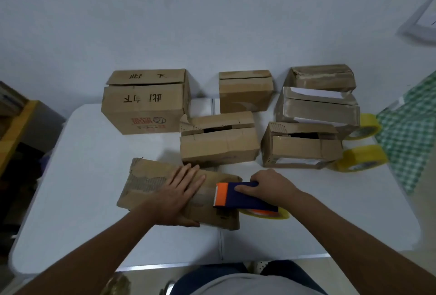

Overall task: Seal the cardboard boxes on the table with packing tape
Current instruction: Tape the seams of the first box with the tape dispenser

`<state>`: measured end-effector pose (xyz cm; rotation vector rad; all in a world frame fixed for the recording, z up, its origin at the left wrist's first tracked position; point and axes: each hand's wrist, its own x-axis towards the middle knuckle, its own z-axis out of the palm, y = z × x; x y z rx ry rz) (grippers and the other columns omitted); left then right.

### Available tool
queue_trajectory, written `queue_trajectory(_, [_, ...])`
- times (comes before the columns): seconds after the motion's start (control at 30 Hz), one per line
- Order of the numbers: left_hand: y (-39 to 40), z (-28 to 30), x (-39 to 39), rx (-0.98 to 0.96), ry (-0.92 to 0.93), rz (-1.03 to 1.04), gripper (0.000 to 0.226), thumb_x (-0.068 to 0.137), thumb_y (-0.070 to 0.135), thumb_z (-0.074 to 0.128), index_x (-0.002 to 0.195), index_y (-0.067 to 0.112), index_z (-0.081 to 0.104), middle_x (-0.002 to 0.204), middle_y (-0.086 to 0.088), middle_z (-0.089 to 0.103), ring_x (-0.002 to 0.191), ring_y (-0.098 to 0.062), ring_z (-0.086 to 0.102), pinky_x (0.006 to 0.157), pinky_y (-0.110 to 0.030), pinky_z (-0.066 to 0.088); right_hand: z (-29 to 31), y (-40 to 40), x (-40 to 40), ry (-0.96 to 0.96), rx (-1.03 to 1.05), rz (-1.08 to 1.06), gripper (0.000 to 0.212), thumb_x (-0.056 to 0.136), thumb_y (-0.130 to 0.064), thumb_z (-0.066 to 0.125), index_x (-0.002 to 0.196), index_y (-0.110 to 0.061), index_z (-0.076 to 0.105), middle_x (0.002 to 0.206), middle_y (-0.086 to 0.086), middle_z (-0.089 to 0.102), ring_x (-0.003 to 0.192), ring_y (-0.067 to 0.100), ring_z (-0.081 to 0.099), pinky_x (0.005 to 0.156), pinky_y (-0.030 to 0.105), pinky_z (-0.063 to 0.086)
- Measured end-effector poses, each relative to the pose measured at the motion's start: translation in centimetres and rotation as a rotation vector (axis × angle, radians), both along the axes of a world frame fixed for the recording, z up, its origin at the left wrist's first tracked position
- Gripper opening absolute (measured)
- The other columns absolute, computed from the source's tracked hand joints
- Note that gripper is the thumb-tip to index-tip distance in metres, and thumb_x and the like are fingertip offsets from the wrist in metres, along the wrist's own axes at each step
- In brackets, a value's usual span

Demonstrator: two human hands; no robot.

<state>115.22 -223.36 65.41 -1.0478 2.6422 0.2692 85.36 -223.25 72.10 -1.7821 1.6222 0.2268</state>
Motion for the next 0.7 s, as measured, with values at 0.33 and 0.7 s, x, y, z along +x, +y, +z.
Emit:
queue_trajectory(0.33, [-0.2, -0.9, -2.7, 0.013, 0.075, -0.072, 0.117, 0.079, 0.091, 0.034, 0.159, 0.014, -0.005, 0.165, -0.014, -0.010, 0.152, -0.030, -0.014, 0.119, -0.058, -0.005, -0.2, -0.1, -0.7, -0.004, 0.008, 0.018, 0.062, 0.086, -0.070, 0.048, 0.097, -0.012, 0.069, 0.087, 0.006, 0.066, 0.079, 0.018, 0.062, 0.076, 0.033, 0.051])
queue_trajectory(0.7, [-0.2, -0.6, -3.2, 0.007, 0.035, -0.082, 0.116, 0.079, 0.091, 0.033, 0.159, 0.013, 0.002, 0.165, -0.016, -0.002, 0.153, -0.034, -0.004, 0.118, -0.062, 0.004, -2.5, 2.4, -7.4, -0.048, 0.038, -0.095, 0.058, 0.086, -0.068, 0.050, 0.099, -0.015, 0.071, 0.088, 0.005, 0.070, 0.078, 0.016, 0.064, 0.072, 0.030, 0.052])
